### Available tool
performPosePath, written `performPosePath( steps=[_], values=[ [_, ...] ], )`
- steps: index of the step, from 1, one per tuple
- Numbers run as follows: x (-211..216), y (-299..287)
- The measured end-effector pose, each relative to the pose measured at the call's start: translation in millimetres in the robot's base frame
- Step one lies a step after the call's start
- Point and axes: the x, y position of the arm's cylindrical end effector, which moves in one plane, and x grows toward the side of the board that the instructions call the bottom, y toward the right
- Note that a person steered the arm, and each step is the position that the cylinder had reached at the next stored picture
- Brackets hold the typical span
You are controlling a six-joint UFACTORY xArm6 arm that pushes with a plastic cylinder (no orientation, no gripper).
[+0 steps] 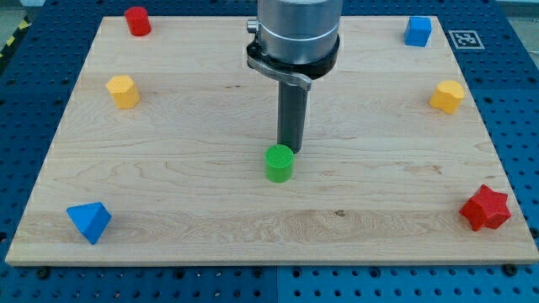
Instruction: Move the green circle towards the bottom center
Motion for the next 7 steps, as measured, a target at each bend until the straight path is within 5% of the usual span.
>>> performPosePath(
  steps=[3,5,6,7],
  values=[
    [18,-33],
    [69,-32],
    [61,-32],
    [8,-26]
  ],
)
